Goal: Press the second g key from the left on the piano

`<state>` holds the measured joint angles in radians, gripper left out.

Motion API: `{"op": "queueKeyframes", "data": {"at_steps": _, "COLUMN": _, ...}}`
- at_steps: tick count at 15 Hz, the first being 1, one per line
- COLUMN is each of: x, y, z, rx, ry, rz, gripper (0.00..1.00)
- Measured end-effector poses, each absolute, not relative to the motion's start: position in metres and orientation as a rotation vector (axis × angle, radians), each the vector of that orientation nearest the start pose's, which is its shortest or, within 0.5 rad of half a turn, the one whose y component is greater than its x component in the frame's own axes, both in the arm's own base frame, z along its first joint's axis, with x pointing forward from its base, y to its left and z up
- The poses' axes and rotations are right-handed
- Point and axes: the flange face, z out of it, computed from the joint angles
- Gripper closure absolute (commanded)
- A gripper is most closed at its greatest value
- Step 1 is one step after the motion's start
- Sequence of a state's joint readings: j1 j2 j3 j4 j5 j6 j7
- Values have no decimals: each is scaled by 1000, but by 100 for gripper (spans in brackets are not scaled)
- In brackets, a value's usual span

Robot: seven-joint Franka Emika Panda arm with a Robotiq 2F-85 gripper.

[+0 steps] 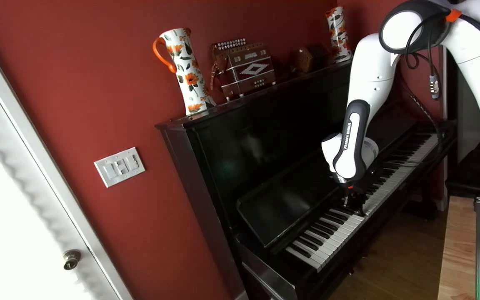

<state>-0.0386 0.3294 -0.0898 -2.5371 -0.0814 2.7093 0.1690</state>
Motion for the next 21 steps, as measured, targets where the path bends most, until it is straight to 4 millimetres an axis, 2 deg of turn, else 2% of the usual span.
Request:
{"op": "queueKeyframes", "data": {"at_steps": 5, "x": 435, "y": -59, "z": 144, "rx": -3177, "ry": 351, "rz": 228, "gripper": 100}}
{"op": "queueKeyframes", "data": {"at_steps": 13, "x": 443, "y": -61, "z": 162, "rx": -3179, "ry": 351, "rz": 158, "gripper": 100}}
{"op": "queueKeyframes", "data": {"at_steps": 14, "x": 444, "y": -61, "z": 164, "rx": -3180, "ry": 352, "rz": 151, "gripper": 74}}
{"op": "queueKeyframes", "data": {"at_steps": 16, "x": 445, "y": -61, "z": 168, "rx": -3181, "ry": 350, "rz": 138, "gripper": 68}}
{"op": "queueKeyframes", "data": {"at_steps": 21, "x": 448, "y": -64, "z": 178, "rx": -3191, "ry": 337, "rz": 104, "gripper": 31}}
